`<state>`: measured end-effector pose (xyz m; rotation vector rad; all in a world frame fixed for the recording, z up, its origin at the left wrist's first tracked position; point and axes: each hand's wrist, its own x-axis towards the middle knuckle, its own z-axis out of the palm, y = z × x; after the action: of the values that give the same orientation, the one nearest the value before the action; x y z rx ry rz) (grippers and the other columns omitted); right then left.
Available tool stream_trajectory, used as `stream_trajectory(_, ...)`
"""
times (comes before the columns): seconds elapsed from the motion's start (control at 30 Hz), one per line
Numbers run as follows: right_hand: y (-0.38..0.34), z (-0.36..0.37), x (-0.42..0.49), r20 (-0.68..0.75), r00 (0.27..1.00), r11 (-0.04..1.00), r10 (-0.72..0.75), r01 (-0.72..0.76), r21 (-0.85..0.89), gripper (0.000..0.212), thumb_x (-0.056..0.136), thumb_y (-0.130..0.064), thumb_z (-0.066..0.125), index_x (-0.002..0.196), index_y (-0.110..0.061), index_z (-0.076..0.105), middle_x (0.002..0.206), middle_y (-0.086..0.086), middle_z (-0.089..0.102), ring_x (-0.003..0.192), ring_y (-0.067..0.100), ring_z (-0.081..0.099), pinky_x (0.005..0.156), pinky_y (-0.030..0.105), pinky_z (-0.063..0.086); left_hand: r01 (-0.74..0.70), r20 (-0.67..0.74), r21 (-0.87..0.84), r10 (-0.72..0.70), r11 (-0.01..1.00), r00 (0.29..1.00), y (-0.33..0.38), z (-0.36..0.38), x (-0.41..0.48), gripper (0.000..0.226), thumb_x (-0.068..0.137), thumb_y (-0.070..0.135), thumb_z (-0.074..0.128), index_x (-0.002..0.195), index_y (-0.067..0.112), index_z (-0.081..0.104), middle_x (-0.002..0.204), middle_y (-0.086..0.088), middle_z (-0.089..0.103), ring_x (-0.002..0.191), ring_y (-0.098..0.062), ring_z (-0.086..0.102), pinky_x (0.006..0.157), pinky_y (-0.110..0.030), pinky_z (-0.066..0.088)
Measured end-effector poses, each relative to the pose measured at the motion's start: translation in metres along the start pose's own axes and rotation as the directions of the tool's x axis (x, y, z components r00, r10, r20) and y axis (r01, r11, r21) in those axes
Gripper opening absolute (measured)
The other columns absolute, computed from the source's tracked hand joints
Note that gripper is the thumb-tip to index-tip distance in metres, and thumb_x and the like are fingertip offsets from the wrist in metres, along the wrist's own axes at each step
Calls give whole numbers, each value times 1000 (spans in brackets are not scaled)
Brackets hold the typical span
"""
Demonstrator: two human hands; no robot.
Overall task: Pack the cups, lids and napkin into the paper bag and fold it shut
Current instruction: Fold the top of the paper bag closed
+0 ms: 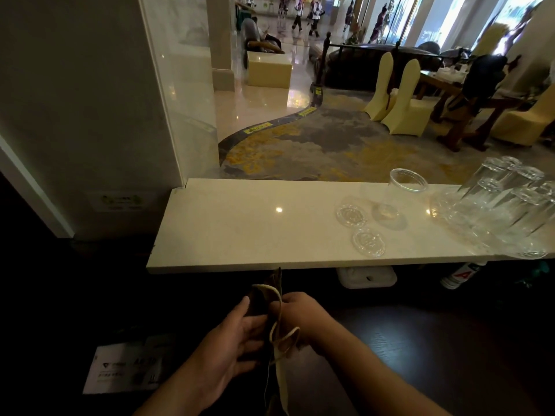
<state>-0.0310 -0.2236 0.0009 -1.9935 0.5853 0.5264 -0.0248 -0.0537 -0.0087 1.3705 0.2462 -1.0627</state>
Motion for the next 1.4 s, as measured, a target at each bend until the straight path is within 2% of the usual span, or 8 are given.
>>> stream_trajectory(0.17, 3, 2, 4, -24, 999, 987, 44, -40, 157, 18, 93, -28, 54, 80, -21, 63, 80, 4, 65, 71, 22, 63, 73, 41, 60, -96, -6, 235, 100, 967, 995, -3, -1, -8, 37, 93, 58, 60, 120, 36, 73, 111, 12, 80, 111, -10, 71, 101, -39, 51)
stream_trajectory(0.37, 6, 5, 2, -134, 989, 975, 60, -30, 219, 19, 92, -22, 58, 73, -16, 58, 82, 12, 67, 68, 20, 63, 59, 27, 52, -183, 88, 507, 161, 842, 983, -1, -11, -16, 84, 56, 71, 88, 132, 53, 58, 131, 22, 69, 121, 0, 65, 109, -35, 52)
stream_trajectory(0.47, 10, 6, -2, -39, 990, 855, 135, -97, 509, 22, 95, -14, 52, 101, 4, 63, 98, 31, 71, 69, 36, 74, 56, 41, 60, -196, 50, 716, 231, 670, 972, 4, -16, -20, 84, 58, 61, 88, 135, 57, 54, 129, 27, 65, 117, 1, 64, 102, -28, 55)
stream_trajectory(0.57, 13, 5, -6, -1, 995, 825, 100, -82, 559, 31, 101, -17, 47, 110, 9, 61, 82, 26, 70, 61, 36, 71, 54, 40, 59, -122, -72, 903, 425, 413, 903, 12, -22, -21, 34, 73, 54, 70, 107, 48, 70, 104, 22, 74, 95, 2, 68, 87, -26, 58)
stream_trajectory(0.7, 19, -4, -8, -190, 981, 948, -50, 106, 299, 37, 98, -37, 55, 89, -3, 67, 74, 13, 74, 65, 35, 72, 61, 49, 62, -43, -117, 956, 510, 292, 852, 13, -35, -12, 18, 89, 37, 62, 103, 41, 72, 106, 12, 76, 100, -10, 69, 85, -28, 54)
stream_trajectory(0.9, 24, -37, -13, -456, 692, 825, -559, 407, -393, 13, 85, -42, 61, 92, -33, 54, 91, -15, 57, 86, 2, 54, 69, 26, 50, -32, -116, 969, 567, 244, 816, 13, -46, 0, 22, 97, 31, 59, 114, 37, 72, 109, 12, 71, 102, -11, 65, 87, -29, 52)
stream_trajectory(1.07, 23, -54, -2, -95, 782, 662, -616, 449, -600, 52, 83, -42, 57, 135, -40, 51, 128, -20, 50, 118, 3, 42, 96, 23, 43, -61, -83, 975, 607, 213, 791, 19, -51, 6, 24, 98, 25, 59, 104, 42, 74, 95, 17, 64, 88, -4, 58, 76, -24, 45)
stream_trajectory(1.4, 36, -44, 12, -95, 829, 641, -551, 347, -685, 14, 95, -26, 51, 97, -29, 65, 91, -8, 61, 82, 12, 58, 63, 29, 49, 12, -127, 986, 707, 166, 695, 23, -62, 15, 14, 96, 44, 63, 100, 33, 71, 96, 10, 67, 88, -13, 64, 75, -33, 55)
